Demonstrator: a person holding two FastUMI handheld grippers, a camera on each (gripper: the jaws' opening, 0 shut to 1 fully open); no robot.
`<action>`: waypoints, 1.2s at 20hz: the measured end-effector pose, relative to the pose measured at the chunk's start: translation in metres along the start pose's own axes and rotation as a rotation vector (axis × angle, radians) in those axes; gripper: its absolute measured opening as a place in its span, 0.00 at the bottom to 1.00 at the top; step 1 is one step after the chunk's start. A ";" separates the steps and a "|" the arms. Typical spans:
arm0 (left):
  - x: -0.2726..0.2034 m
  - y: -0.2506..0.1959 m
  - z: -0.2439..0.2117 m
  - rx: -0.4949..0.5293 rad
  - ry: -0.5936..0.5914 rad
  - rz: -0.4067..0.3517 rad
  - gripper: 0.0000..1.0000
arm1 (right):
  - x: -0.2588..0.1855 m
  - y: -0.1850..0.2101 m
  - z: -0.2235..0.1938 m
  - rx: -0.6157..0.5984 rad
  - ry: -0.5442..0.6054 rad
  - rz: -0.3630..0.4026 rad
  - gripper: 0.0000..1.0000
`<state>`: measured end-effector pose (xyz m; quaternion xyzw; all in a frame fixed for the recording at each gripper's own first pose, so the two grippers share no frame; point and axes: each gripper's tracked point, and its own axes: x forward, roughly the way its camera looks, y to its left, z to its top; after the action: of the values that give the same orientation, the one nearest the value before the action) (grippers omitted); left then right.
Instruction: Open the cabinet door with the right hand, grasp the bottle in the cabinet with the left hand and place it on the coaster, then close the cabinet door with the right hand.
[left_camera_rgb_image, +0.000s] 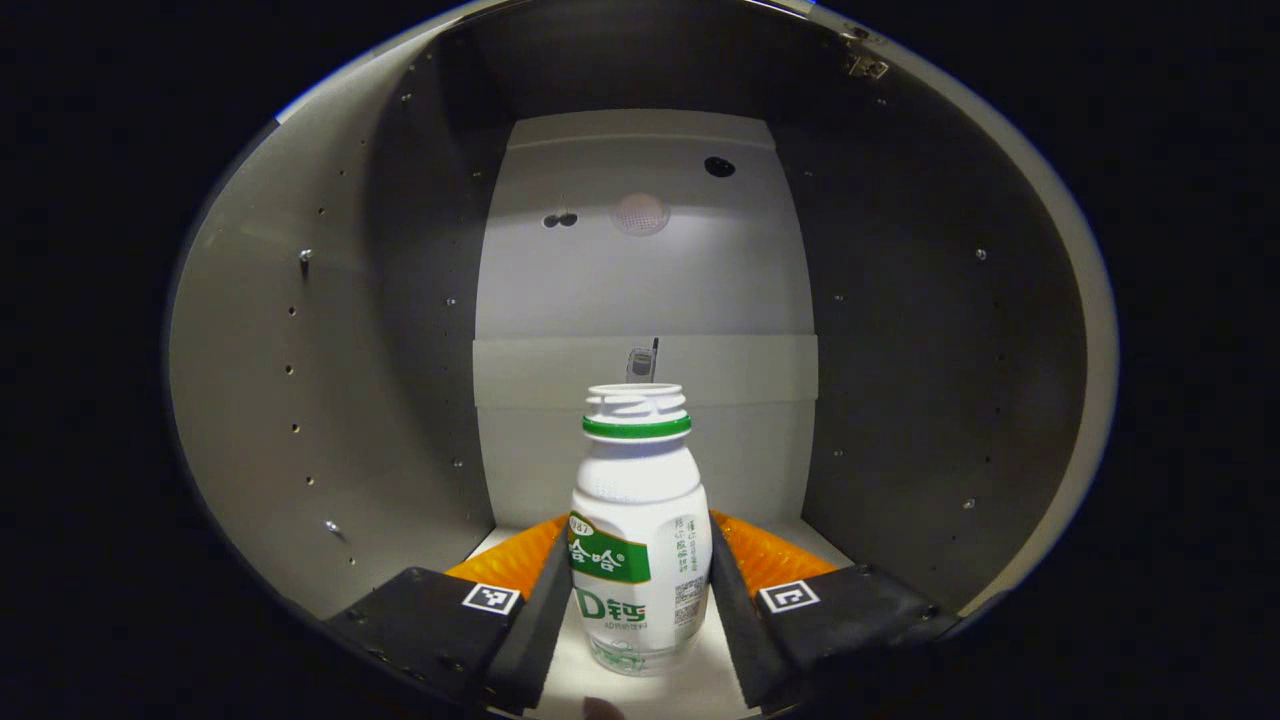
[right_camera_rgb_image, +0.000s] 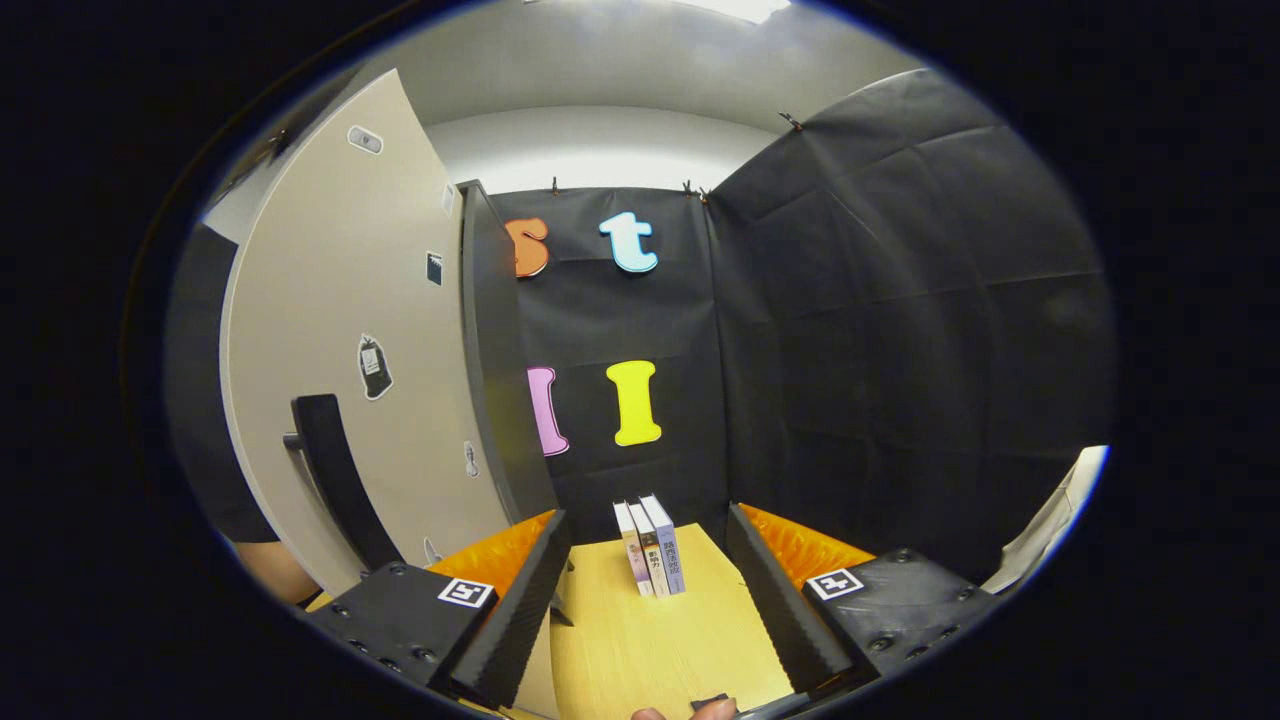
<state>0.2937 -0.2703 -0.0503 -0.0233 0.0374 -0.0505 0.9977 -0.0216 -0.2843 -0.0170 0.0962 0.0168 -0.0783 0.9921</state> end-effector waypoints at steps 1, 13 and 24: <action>-0.005 0.001 0.003 -0.014 -0.004 -0.010 0.72 | -0.003 0.004 0.001 -0.006 -0.002 0.004 0.98; -0.151 0.074 0.025 -0.022 -0.056 -0.027 0.72 | -0.038 0.028 0.015 -0.041 -0.062 -0.013 0.97; -0.268 0.159 -0.020 0.007 -0.068 -0.006 0.72 | -0.062 0.045 0.022 -0.070 -0.108 -0.043 0.98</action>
<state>0.0418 -0.0856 -0.0591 -0.0219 0.0031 -0.0531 0.9983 -0.0754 -0.2353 0.0160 0.0567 -0.0320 -0.1040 0.9924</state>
